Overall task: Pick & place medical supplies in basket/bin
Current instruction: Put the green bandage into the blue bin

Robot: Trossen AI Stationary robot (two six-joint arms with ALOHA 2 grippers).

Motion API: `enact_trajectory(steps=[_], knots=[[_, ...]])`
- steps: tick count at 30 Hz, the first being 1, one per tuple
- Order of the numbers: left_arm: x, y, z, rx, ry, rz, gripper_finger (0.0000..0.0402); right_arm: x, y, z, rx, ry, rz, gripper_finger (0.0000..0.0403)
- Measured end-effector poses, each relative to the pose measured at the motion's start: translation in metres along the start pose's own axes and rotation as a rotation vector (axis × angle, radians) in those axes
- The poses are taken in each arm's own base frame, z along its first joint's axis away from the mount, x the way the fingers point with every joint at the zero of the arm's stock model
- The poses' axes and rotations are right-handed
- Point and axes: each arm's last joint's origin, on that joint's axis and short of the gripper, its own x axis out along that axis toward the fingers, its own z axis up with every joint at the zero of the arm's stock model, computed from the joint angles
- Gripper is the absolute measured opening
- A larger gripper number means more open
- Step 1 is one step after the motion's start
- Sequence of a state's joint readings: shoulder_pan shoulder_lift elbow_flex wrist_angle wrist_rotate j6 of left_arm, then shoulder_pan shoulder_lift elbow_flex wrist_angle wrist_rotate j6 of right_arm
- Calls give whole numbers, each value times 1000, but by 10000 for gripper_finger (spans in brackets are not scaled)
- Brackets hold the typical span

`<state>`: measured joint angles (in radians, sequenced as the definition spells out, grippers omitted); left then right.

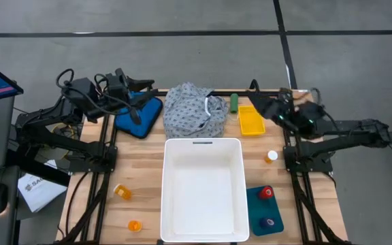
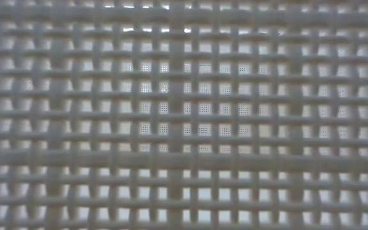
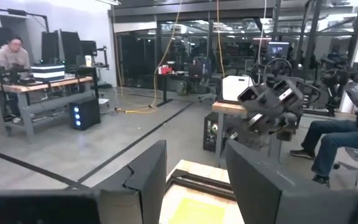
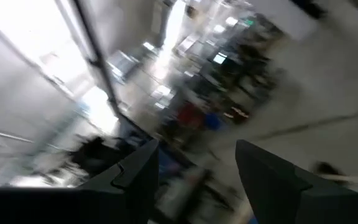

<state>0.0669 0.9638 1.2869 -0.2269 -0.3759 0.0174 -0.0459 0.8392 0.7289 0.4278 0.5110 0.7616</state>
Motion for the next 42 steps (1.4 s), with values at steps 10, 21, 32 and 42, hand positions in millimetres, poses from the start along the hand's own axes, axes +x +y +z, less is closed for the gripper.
enact_trajectory(steps=[10,21,32,42], knots=[[0,0,4,-15,-38,0,155,76,6,31,-265,243,-139,207],[0,0,7,-25,-64,-2,155,159,-23,70,-222,302,-158,207],[0,0,7,-26,-66,-6,155,214,-84,89,-97,517,-733,207],[0,0,7,-49,-67,-6,155,238,-136,131,-85,674,-931,207]])
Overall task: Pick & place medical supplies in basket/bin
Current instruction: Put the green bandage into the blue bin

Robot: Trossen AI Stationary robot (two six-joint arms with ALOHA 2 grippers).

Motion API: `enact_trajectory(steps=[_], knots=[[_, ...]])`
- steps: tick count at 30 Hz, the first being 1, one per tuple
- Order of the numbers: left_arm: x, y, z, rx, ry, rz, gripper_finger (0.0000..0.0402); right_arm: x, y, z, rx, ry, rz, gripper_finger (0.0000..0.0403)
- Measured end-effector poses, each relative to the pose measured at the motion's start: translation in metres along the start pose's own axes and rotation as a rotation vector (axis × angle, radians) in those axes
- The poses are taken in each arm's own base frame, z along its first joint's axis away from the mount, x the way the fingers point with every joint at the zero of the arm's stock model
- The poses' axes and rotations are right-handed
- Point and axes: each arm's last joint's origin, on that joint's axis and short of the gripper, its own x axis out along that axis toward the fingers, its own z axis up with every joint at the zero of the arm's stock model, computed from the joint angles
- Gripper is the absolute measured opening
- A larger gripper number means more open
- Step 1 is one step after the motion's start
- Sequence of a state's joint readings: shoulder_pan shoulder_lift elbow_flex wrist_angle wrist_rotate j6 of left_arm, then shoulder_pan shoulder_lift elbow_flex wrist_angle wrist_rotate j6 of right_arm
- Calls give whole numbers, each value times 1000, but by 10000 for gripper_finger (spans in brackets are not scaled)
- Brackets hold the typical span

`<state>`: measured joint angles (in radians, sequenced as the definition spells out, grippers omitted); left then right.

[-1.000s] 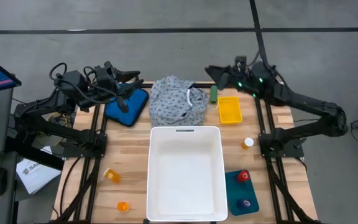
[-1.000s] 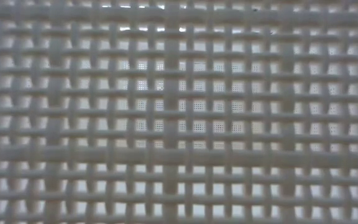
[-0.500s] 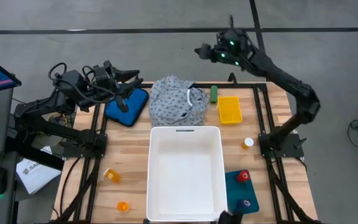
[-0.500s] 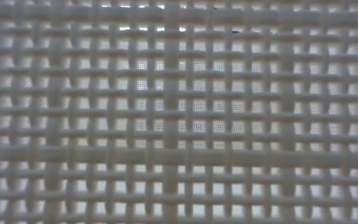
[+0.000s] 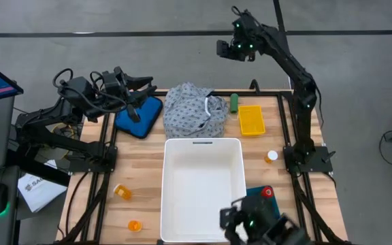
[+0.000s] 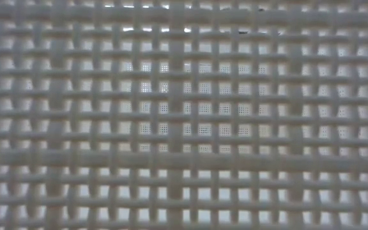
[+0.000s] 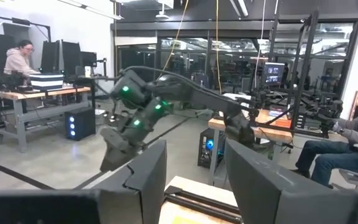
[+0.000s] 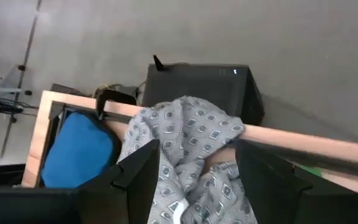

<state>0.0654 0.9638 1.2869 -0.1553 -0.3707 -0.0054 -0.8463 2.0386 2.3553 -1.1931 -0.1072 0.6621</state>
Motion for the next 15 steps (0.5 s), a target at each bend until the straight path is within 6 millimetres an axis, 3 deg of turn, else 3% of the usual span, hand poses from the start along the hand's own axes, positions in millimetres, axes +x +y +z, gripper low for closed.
enact_trajectory(steps=[6,15], knots=[[0,0,0,-1,-1,-2,155,11,-43,17,157,88,-20,207],[0,-1,0,0,0,-27,155,-3,-67,28,164,72,-57,207]])
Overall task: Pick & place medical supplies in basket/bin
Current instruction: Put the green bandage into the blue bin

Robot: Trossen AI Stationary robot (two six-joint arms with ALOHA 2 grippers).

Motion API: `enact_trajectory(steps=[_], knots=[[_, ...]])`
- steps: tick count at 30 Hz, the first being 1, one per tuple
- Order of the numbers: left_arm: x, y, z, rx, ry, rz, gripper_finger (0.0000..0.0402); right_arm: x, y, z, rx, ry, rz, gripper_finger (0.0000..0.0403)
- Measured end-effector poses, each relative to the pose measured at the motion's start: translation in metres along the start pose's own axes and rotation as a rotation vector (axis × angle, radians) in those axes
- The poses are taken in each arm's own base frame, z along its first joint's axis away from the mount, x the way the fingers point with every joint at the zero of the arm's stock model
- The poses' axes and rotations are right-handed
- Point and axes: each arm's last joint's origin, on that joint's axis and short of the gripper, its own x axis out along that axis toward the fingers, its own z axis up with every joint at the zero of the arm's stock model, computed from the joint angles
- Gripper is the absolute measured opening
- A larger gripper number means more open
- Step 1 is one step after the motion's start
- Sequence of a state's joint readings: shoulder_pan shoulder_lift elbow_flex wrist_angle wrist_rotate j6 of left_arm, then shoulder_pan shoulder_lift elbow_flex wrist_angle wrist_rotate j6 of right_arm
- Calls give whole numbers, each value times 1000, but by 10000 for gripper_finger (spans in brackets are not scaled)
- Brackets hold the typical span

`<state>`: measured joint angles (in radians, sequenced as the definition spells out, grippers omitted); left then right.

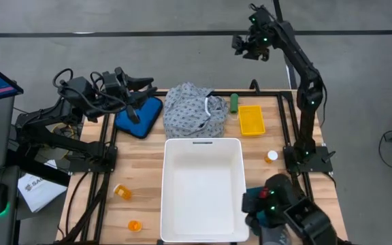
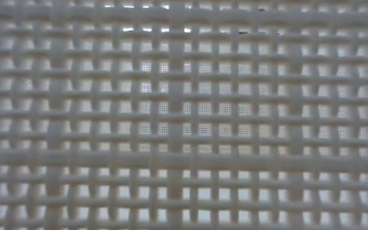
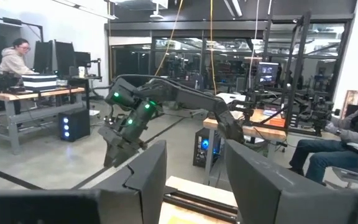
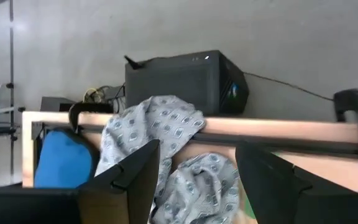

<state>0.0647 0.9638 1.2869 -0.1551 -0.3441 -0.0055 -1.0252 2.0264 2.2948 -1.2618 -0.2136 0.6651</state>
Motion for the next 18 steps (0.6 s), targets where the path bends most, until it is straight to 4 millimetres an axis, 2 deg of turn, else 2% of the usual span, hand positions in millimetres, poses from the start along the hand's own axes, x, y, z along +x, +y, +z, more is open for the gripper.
enact_trajectory(steps=[3,6,14,18], knots=[[0,0,0,0,0,-2,155,-4,-13,5,-4,14,-37,207],[0,0,0,0,1,-2,155,-6,-23,6,-98,51,-74,207],[0,0,0,1,1,-1,155,-9,-32,-4,-536,195,-125,207],[0,0,0,0,1,-1,155,-8,-31,-8,-837,208,-261,207]])
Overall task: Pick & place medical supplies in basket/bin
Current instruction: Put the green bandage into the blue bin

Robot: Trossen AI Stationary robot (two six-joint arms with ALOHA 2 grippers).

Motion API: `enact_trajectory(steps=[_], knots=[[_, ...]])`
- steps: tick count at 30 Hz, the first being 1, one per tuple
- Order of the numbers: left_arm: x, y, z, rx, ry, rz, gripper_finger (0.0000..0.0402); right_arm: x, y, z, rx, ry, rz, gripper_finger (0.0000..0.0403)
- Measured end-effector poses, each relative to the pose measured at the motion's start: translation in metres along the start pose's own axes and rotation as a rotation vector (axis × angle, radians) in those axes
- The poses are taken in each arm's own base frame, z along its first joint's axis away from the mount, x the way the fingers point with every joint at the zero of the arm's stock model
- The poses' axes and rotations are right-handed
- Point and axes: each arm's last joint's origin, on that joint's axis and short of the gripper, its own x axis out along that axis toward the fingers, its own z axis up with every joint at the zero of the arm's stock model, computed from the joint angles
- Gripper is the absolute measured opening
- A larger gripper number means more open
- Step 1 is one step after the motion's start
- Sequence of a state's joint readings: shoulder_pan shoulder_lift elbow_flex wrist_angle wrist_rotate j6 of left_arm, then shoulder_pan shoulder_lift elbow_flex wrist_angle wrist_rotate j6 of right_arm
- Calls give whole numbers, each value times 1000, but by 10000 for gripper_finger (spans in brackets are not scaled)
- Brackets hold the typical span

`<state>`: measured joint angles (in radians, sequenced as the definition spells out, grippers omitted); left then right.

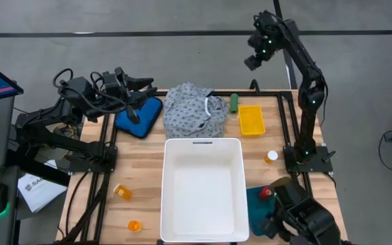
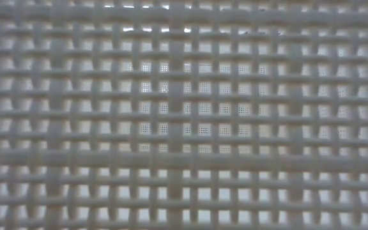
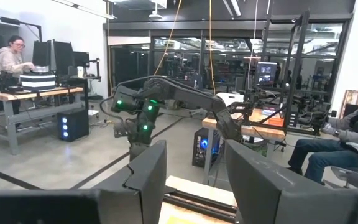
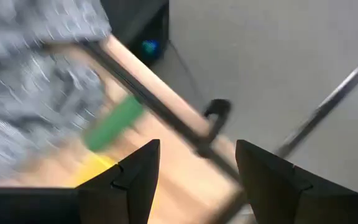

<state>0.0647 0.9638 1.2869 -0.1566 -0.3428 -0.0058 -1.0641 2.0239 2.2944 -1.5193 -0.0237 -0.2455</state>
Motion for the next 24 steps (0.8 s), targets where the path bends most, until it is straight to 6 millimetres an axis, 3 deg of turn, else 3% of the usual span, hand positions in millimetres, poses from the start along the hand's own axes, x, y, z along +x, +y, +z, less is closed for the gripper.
enact_trajectory(steps=[9,18,24], knots=[[6,-2,-4,-19,19,1,155,5,5,3,-457,-23,23,207],[17,-7,-12,-9,49,-26,155,54,19,-15,-726,153,218,207],[17,-10,-13,-5,54,-40,155,73,30,-22,-877,195,293,207]])
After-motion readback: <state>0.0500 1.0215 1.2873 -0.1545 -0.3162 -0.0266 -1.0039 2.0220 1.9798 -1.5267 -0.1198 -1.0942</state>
